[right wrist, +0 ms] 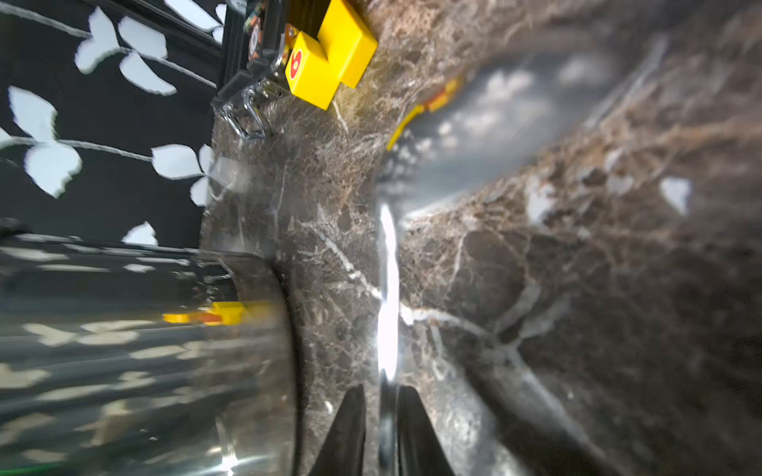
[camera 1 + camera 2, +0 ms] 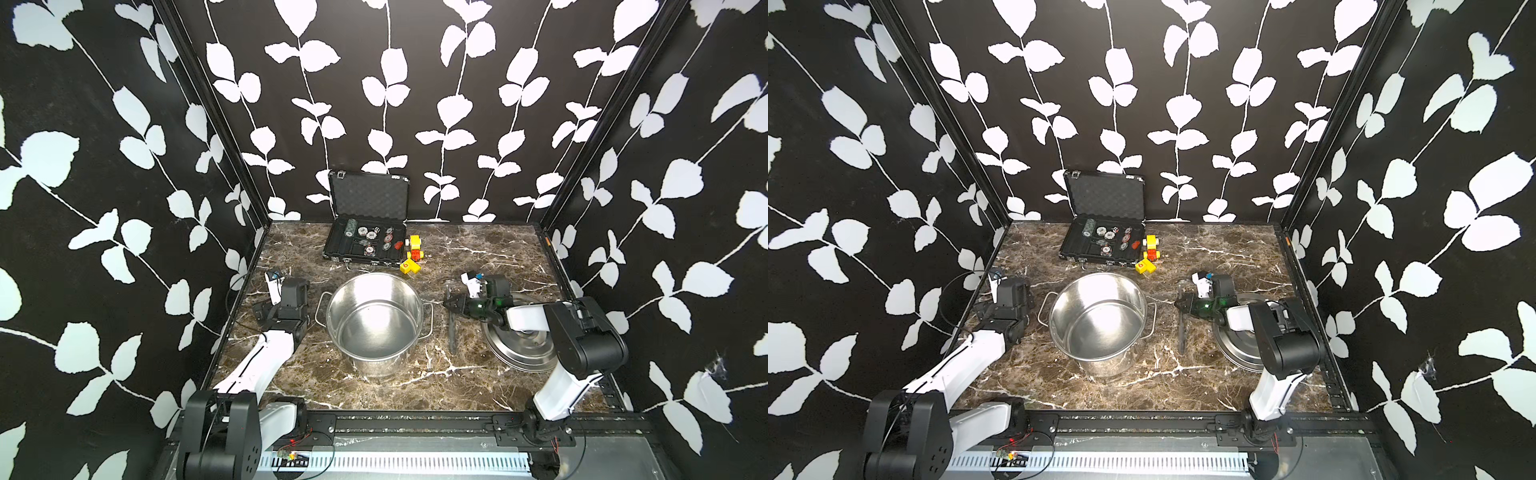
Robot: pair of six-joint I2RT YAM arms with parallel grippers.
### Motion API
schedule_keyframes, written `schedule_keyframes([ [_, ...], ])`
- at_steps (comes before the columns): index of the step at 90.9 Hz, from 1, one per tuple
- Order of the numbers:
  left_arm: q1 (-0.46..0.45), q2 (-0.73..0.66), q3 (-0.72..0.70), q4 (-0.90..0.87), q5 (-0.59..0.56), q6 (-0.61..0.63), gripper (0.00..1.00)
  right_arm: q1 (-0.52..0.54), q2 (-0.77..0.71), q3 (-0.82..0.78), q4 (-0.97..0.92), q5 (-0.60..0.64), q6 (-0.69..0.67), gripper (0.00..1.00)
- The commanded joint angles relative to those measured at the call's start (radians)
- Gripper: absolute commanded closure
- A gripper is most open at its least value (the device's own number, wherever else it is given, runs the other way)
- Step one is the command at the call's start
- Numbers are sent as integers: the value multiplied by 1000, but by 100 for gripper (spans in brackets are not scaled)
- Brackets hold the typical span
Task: Stir the soup with a spoon
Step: Place the spoon at the center of the board.
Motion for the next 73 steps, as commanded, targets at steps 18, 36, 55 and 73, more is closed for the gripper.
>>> schedule_keyframes([
  [18,15,44,-53,161,29,61,1,-1,-56,25,-175,111,-85,65],
  [36,23,64,-68,235,91,102,1,0,-230,50,-421,302,-184,43],
  [55,34,87,-124,459,277,211,1,0,-494,125,-675,651,-338,1],
  [73,59,164,-185,704,475,269,1,-5,-705,-27,-420,911,-591,0],
])
